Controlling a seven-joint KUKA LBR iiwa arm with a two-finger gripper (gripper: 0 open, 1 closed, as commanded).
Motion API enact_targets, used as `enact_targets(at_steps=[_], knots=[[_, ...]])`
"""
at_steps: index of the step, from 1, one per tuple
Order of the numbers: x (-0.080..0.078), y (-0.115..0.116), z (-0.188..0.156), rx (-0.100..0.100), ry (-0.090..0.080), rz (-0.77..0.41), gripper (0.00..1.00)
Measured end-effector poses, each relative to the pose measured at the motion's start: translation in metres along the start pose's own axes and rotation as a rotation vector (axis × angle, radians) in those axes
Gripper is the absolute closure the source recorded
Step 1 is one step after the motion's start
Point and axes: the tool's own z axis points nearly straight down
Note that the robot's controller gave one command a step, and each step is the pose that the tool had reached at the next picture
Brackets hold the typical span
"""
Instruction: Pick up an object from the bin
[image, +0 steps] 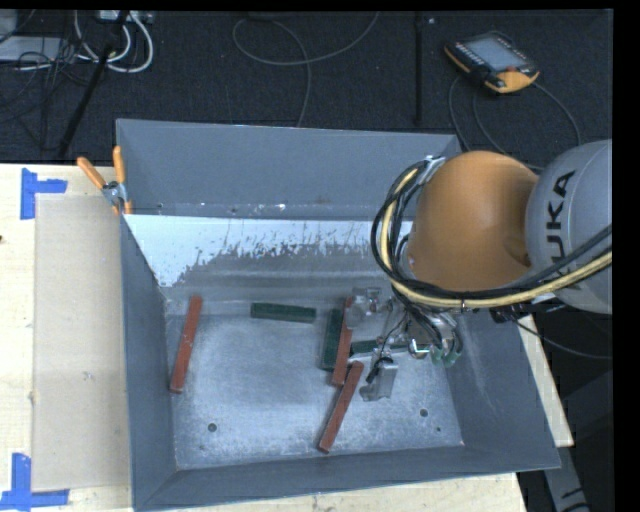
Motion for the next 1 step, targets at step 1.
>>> enact_targets(at_steps=[1], knots=[[-0.0015, -0.0002, -0.0040, 0.000, -0.008, 0.001, 0.00]])
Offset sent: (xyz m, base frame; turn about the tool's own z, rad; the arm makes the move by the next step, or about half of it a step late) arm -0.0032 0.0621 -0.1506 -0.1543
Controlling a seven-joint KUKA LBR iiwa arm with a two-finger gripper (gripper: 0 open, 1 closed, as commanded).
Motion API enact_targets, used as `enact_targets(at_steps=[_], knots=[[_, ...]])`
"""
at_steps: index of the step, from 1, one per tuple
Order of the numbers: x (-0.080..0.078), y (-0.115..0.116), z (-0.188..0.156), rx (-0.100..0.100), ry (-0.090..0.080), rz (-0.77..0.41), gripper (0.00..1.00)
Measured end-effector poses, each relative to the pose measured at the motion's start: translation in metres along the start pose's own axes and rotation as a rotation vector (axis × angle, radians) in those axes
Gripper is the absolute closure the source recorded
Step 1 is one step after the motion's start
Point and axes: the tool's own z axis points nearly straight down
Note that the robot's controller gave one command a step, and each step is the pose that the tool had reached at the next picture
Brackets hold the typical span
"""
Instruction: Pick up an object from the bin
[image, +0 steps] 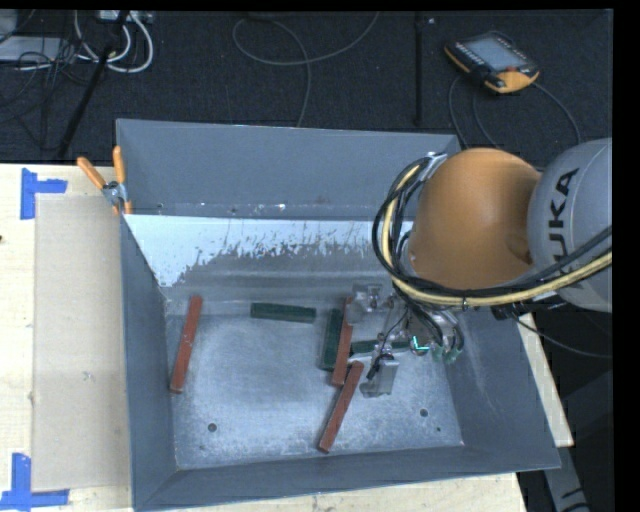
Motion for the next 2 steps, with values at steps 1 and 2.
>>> enact_targets(at_steps=[1, 2], knots=[[0.000, 0.020, 0.048, 0.000, -0.008, -0.049, 0.00], [-0.014, 0.035, 0.109, 0.000, -0.004, 0.048, 0.00]])
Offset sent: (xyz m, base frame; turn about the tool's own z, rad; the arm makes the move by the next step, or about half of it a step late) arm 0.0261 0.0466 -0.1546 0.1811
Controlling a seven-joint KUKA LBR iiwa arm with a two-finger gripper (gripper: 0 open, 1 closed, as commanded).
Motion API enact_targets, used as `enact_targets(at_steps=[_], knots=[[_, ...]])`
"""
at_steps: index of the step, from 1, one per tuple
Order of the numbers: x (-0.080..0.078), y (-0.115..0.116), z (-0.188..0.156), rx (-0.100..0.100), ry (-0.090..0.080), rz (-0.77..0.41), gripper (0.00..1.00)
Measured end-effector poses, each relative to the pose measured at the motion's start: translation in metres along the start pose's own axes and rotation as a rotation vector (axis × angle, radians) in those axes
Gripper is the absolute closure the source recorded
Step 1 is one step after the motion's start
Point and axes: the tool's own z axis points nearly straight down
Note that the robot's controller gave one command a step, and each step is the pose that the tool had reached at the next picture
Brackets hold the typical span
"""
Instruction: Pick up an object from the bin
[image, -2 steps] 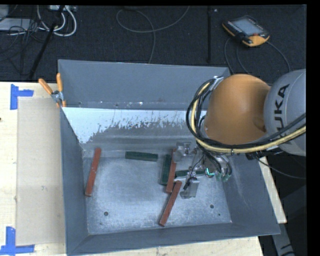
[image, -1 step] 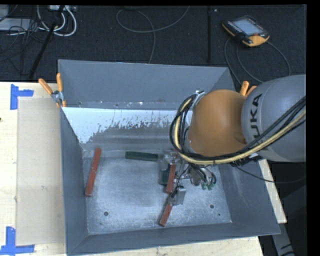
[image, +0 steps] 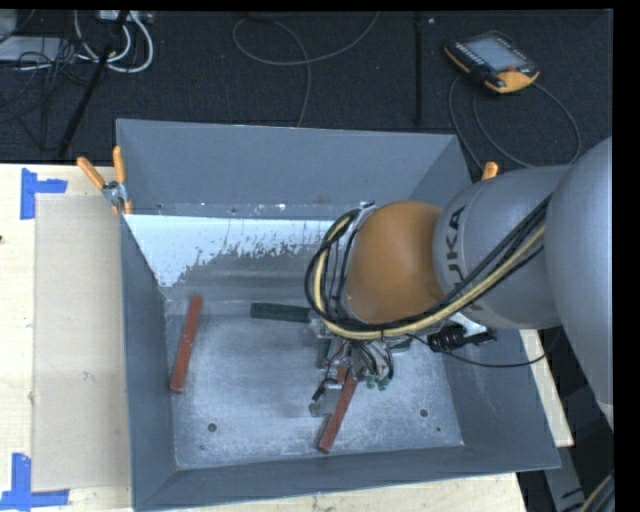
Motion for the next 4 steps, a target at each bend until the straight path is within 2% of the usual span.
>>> enact_targets(at_steps=[1, 2, 3, 4], knots=[[0.019, -0.039, 0.019, -0.001, 0.006, 0.124, 0.00], [0.030, -0.038, 0.029, 0.001, 0.001, 0.186, 1.00], [0.034, -0.020, 0.033, 0.001, 0.003, 0.200, 1.00], [0.021, -0.029, -0.012, 0.003, 0.010, 0.119, 1.00]])
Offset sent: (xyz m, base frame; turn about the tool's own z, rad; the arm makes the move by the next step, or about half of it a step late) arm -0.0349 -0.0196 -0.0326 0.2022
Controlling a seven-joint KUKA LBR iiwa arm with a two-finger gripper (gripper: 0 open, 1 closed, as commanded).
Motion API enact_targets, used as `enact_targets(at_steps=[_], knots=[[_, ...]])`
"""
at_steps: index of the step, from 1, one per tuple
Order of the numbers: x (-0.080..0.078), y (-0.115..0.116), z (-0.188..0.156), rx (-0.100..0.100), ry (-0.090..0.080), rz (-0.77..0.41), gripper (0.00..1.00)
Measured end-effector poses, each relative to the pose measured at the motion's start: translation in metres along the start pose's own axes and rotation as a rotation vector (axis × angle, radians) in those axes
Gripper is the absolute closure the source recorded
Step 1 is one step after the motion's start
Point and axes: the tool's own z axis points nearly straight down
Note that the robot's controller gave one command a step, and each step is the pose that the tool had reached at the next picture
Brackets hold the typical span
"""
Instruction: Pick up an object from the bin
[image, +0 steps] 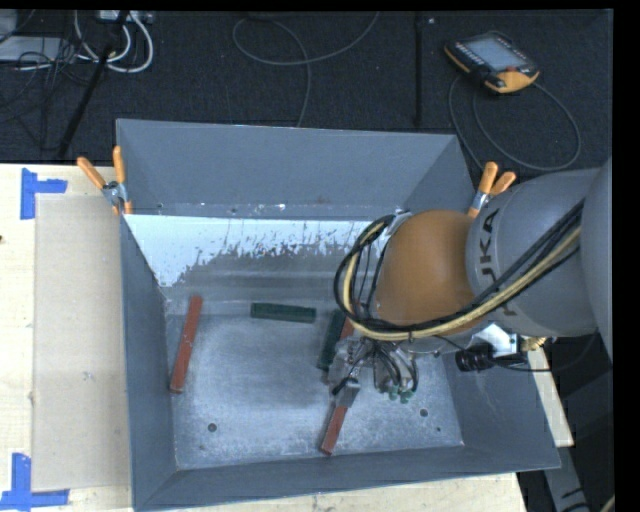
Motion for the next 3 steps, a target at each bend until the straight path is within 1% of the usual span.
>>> enact_targets(at_steps=[1, 2, 3], knots=[[-0.010, -0.049, -0.040, -0.003, -0.009, -0.034, 1.00], [-0.004, -0.067, -0.092, 0.000, -0.001, -0.129, 1.00], [-0.037, -0.067, -0.120, -0.002, -0.017, -0.179, 1.00]])
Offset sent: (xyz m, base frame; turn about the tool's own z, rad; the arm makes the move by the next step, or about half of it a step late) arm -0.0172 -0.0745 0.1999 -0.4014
